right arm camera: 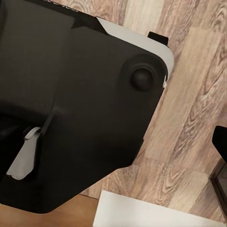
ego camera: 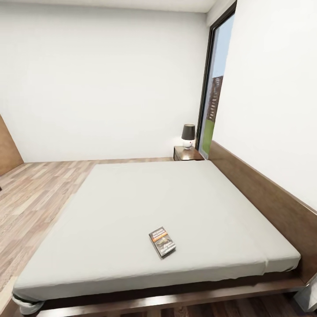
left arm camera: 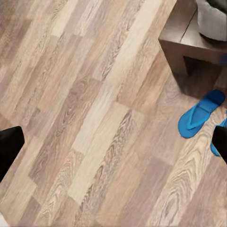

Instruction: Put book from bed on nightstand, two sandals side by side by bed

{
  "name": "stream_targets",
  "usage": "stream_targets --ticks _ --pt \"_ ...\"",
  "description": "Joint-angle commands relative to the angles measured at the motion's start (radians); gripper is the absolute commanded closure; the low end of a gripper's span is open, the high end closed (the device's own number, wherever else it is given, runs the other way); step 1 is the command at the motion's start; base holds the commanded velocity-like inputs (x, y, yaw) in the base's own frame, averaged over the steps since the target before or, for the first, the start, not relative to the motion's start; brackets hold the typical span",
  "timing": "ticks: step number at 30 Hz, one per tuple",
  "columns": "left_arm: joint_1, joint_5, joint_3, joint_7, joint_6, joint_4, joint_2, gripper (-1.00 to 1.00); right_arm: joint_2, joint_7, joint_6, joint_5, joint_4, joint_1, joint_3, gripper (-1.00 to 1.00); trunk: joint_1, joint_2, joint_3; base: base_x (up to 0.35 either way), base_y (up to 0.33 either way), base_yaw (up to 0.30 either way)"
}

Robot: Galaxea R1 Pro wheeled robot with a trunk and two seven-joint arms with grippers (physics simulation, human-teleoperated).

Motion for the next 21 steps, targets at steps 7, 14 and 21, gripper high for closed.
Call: stream_targets --ticks 7,14,21 --pt "-0.004 0.157 -0.001 0.031 -0.002 -0.007 0.157 -1.00 -0.004 0.003 0.001 0.003 0.001 0.000 0.007 -1.00 0.000 -0.001 -0.002 0.000 0.000 0.000" --pt "-0.037 0.204 -0.001 0.041 0.011 -0.094 0.270 -1.00 -0.005 0.003 0.001 0.004 0.001 0.001 0.008 -1.00 0.000 -0.001 -0.002 0.000 0.000 0.000" --pt "-0.183 0.212 -0.002 0.040 0.141 -0.301 0.306 -1.00 -0.006 0.003 0.001 0.005 0.001 0.002 0.008 -1.00 0.000 -0.001 -0.002 0.000 0.000 0.000"
